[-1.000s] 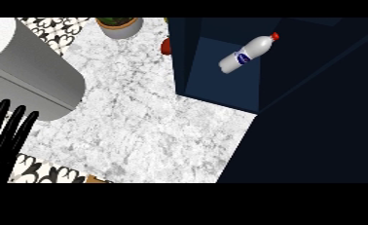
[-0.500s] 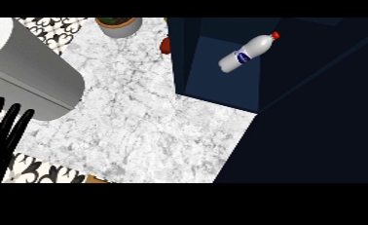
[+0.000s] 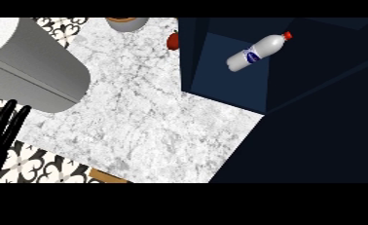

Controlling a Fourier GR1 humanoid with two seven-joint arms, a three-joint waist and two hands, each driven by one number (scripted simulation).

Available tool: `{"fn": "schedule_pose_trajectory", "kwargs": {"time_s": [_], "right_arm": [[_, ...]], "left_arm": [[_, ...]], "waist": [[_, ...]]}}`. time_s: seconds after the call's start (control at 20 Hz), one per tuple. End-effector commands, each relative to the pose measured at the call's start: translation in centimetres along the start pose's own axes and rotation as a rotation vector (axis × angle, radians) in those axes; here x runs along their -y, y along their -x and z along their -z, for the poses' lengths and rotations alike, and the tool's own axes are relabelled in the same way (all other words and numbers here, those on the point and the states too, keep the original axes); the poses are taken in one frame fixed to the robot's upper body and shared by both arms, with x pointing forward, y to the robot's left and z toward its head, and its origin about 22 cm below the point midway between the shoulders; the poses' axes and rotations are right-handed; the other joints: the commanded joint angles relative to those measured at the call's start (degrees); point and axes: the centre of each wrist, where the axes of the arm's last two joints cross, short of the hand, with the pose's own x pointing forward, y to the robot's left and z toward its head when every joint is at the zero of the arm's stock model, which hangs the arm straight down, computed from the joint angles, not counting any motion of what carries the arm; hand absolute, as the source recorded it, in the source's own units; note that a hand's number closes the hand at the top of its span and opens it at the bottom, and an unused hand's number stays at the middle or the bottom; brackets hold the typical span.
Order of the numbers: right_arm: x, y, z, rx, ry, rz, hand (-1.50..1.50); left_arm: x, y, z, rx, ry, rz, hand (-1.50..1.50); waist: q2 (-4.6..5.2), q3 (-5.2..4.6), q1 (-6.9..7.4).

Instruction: Pick up the bottled water, place it into the cabinet and close the cabinet

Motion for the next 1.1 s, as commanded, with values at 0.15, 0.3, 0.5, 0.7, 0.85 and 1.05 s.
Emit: {"fn": "schedule_pose_trajectory", "kwargs": {"time_s": [0.15,0.3,0.5,0.7,0.85,1.05], "right_arm": [[-0.3,1.1,1.8,0.03,0.056,0.144,1.5],[1.1,1.2,2.2,0.003,0.092,0.065,1.5],[3.0,1.1,3.0,-0.073,0.088,-0.036,1.5],[4.7,1.8,4.4,-0.14,0.09,-0.07,1.5],[6.1,2.4,5.8,-0.18,0.109,-0.07,1.5],[8.1,3.2,8.1,-0.225,0.153,-0.051,1.5]], "left_arm": [[-0.2,-0.1,0.3,0.0,0.007,-0.007,-1.5],[-0.2,-0.2,0.3,0.004,0.009,-0.011,-1.5],[-0.8,-0.4,0.3,-0.015,0.002,0.01,-1.5],[-0.7,-0.1,0.3,-0.01,-0.001,-0.002,-1.5],[-1.2,-0.2,0.2,-0.011,-0.01,0.003,-1.5],[-1.4,-0.2,0.1,-0.013,-0.022,0.0,-1.5]], "waist": [[0.74,0.35,-0.22],[0.18,0.44,-0.03],[-0.26,0.32,-0.36],[-0.35,0.36,-0.4],[-0.65,0.49,-1.06],[-0.73,0.6,-1.05]]}}
